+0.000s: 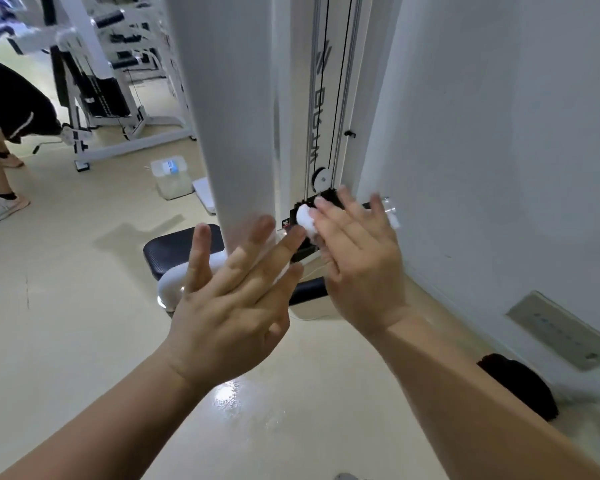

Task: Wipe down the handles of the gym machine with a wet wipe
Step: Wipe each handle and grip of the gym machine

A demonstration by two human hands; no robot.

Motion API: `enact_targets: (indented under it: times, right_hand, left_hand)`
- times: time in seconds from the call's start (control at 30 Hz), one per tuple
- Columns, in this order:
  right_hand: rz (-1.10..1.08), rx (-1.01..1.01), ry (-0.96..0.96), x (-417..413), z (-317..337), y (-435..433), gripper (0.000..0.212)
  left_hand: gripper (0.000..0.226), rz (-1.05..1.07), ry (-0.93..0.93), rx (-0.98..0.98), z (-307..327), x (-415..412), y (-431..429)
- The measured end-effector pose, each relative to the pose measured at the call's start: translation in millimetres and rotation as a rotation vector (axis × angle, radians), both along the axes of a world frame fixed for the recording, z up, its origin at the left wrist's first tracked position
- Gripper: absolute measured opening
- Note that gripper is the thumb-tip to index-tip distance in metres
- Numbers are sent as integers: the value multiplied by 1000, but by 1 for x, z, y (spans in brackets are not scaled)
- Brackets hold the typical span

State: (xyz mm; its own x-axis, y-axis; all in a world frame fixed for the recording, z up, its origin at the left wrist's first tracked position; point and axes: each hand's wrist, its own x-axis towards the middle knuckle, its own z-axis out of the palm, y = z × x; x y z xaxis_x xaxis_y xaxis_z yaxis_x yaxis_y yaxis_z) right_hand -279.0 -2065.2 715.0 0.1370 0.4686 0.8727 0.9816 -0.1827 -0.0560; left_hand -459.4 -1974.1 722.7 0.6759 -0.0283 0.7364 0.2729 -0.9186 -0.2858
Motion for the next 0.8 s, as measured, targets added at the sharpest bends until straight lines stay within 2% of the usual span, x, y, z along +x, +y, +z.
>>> enact_targets:
  times: [0.07, 0.17, 0.27, 0.33, 0.47, 0.57, 0.7, 0.8]
  right_hand:
    - [102, -53, -43, -12, -4, 6, 26]
    - [49, -67, -118, 10, 0, -6, 26]
    - [-83, 19, 34, 29, 4, -16, 30]
    - [-153, 62, 124, 13, 4, -6, 33]
    - [-21, -5, 34, -21, -14, 11, 25]
    - [-54, 19, -23, -3, -10, 4, 28]
    - [-132, 103, 212, -4, -8, 8, 40]
    - [-208, 190, 291, -10, -9, 7, 33]
  left_hand:
    - [32, -21, 76, -8, -2, 1, 8]
    - [25, -69, 105, 0, -2, 0, 19]
    - [24, -126, 104, -22, -4, -2, 26]
    - [25, -157, 91, -47, -7, -1, 30]
    - [24, -198, 40, -108, -12, 4, 35]
    - [21, -265, -14, -125, -12, 6, 37]
    - [9, -283, -216, -53, -8, 5, 39]
    - [21, -233, -355, 4, -1, 9, 43]
